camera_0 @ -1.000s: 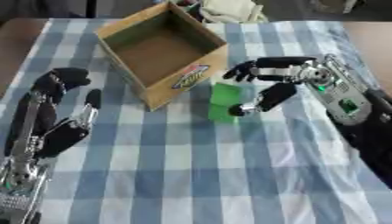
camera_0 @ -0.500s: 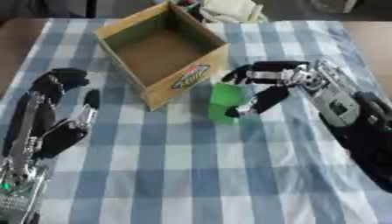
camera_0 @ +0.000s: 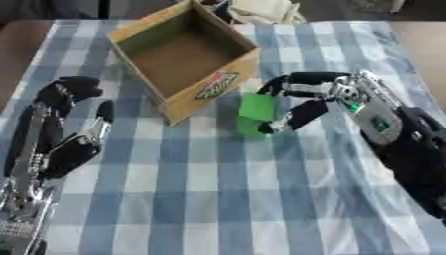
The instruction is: Pick up objects on the table and place them in the box.
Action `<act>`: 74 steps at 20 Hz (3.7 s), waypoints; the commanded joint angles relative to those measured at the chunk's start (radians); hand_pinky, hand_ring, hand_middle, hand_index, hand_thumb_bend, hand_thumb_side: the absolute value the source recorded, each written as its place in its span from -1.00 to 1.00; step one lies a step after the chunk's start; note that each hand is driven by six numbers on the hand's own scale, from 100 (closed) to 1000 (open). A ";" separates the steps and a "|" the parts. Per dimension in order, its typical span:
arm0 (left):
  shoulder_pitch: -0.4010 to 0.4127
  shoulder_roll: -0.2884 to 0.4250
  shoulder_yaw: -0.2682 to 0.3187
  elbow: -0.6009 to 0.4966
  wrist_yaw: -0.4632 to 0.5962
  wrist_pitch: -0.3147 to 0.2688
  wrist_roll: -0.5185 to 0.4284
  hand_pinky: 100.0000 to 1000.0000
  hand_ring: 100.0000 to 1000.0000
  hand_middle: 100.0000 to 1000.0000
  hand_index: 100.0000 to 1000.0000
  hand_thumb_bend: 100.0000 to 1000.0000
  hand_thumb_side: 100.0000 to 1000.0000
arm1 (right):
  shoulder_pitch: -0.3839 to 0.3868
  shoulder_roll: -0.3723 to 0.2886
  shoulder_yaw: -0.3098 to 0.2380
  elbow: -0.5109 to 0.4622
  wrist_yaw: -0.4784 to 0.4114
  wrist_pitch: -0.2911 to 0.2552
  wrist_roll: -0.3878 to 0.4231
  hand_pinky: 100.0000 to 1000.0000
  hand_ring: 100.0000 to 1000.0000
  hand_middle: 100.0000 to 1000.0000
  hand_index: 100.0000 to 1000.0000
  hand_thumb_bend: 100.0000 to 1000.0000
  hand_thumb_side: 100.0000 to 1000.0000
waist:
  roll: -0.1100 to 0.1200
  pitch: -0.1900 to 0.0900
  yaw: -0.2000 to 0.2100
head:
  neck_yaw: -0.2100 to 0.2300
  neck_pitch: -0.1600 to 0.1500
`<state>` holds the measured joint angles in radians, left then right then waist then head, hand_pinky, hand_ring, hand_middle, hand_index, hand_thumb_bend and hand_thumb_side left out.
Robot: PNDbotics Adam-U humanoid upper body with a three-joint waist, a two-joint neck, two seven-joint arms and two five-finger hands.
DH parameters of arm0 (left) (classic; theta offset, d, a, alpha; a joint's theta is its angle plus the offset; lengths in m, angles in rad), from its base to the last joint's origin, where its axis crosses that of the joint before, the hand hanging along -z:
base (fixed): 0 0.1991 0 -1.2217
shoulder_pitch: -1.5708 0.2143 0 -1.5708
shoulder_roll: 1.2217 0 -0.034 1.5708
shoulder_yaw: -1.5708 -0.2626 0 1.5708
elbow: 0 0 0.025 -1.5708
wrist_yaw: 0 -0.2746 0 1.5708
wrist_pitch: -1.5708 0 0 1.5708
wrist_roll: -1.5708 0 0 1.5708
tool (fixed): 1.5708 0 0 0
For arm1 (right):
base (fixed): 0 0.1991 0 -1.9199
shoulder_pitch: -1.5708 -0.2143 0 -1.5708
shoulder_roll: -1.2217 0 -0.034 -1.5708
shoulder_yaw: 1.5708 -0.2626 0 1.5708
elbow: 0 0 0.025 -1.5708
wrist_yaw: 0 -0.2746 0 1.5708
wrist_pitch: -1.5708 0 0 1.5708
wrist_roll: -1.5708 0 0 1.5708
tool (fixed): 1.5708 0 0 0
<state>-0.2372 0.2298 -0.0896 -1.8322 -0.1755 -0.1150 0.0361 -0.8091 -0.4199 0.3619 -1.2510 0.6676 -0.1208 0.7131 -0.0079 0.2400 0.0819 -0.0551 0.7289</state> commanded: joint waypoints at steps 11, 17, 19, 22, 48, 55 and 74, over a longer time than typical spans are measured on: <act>-0.006 0.009 0.000 -0.012 0.000 -0.003 -0.004 0.66 0.36 0.31 0.38 -0.54 -0.48 | -0.017 -0.012 -0.019 -0.021 0.024 -0.003 -0.051 0.75 0.81 0.81 -0.03 -0.30 0.09 | 0.003 -0.016 -0.001 | 0.001 0.007; -0.007 0.009 0.001 -0.014 0.002 -0.004 -0.002 0.66 0.36 0.31 0.38 -0.55 -0.49 | -0.018 -0.022 -0.026 -0.033 0.016 0.002 -0.082 0.75 0.79 0.78 -0.13 -0.34 0.03 | 0.003 -0.016 0.001 | 0.000 0.009; -0.008 0.009 0.003 -0.016 0.003 -0.004 0.000 0.66 0.36 0.30 0.38 -0.54 -0.49 | -0.021 -0.032 -0.031 -0.040 0.009 0.005 -0.087 0.75 0.79 0.78 -0.14 -0.34 0.01 | 0.002 -0.016 0.002 | 0.001 0.007; -0.008 0.009 0.007 -0.018 0.003 -0.004 0.004 0.67 0.36 0.30 0.38 -0.54 -0.50 | -0.030 -0.066 -0.040 -0.061 -0.006 0.010 -0.095 0.76 0.80 0.78 -0.12 -0.31 -0.02 | 0.001 -0.017 0.005 | 0.001 0.006; -0.015 0.008 -0.083 0.004 0.028 -0.017 -0.088 0.66 0.35 0.30 0.38 -0.58 -0.41 | -0.220 -0.171 -0.138 0.053 0.083 -0.002 -0.209 0.89 0.80 0.76 -0.03 -0.09 -0.29 | -0.047 -0.009 0.197 | -0.107 -0.039; -0.030 -0.008 -0.122 0.011 0.043 -0.020 -0.129 0.67 0.35 0.30 0.38 -0.57 -0.40 | -0.249 -0.120 -0.179 0.188 0.154 0.001 -0.294 0.90 0.77 0.74 -0.01 -0.20 -0.34 | -0.059 -0.002 0.267 | -0.146 -0.043; -0.042 -0.025 -0.143 0.033 0.046 -0.021 -0.153 0.68 0.36 0.31 0.38 -0.61 -0.34 | -0.248 -0.042 -0.221 0.386 0.326 0.027 -0.509 0.98 0.77 0.74 0.46 -0.11 -0.14 | -0.061 0.013 0.325 | -0.168 -0.042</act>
<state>-0.2670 0.2026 -0.2311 -1.7884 -0.1277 -0.1345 -0.1154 -1.0394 -0.4503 0.1424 -0.8591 0.9778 -0.0891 0.2092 -0.0748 0.2685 0.4069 -0.2228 0.6935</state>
